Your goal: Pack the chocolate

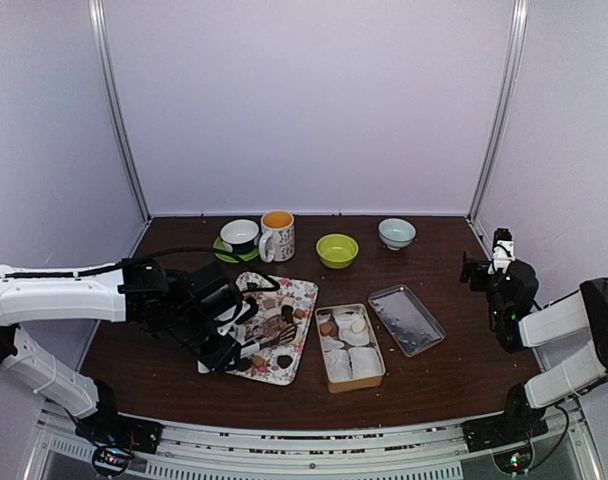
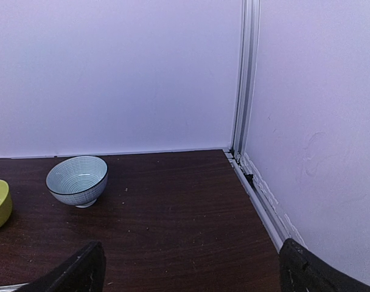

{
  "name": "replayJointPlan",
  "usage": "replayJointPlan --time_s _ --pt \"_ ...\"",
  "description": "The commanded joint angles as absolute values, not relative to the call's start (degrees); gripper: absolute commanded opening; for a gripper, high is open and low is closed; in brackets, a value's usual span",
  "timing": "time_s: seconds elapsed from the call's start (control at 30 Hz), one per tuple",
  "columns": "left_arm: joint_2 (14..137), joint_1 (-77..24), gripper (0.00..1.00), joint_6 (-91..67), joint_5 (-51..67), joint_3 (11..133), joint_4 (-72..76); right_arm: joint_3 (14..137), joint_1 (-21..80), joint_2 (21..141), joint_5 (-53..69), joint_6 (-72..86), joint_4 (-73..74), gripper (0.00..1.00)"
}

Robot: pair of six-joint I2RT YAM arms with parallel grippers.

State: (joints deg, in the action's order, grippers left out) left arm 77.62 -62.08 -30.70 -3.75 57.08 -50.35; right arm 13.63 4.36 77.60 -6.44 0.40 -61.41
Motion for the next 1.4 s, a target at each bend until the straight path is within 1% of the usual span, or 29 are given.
replayJointPlan --time_s 0.0,0.1,0.27,0.4,0.57,0.9,0.97,1.07,1.13,1.23,1.37 --pt "71.4 -62.0 0.41 -32.2 1.4 55.6 -49.4 14.5 4.0 77.9 -7.2 0.8 -61.8 1.00" --pt "68.7 -62.5 0.41 -33.1 3.1 53.9 -49.2 14.6 4.0 77.8 -7.3 0.8 -61.8 1.00" --pt "67.8 -63.3 0.41 -34.0 4.9 51.6 -49.2 14.6 4.0 77.8 -7.3 0.8 -61.8 1.00" --pt "68.9 -64.5 0.42 -35.0 4.3 52.1 -49.2 14.6 4.0 77.9 -7.3 0.8 -61.8 1.00" --pt "69.7 -65.2 0.46 -37.1 3.9 52.1 -49.4 14.5 4.0 77.9 -7.3 0.8 -61.8 1.00" --pt "74.4 -66.2 0.46 -37.5 0.0 54.4 -52.0 14.6 4.0 77.8 -7.3 0.9 -61.8 1.00" --pt "74.6 -66.5 0.50 -38.2 -0.1 54.0 -51.2 14.5 4.0 77.9 -7.2 0.8 -61.8 1.00" --pt "73.8 -67.8 0.66 -39.4 -0.6 52.0 -48.0 14.6 4.0 77.9 -7.3 0.8 -61.8 1.00" --pt "72.8 -68.7 0.72 -40.1 -0.9 49.8 -44.7 14.6 4.0 77.8 -7.3 0.8 -61.8 1.00" --pt "71.5 -70.0 0.76 -40.2 -2.0 45.8 -38.8 14.6 4.0 77.8 -7.3 0.8 -61.8 1.00" --pt "71.7 -71.6 0.78 -39.3 -7.3 43.5 -34.5 14.6 4.0 77.9 -7.3 0.8 -61.8 1.00"
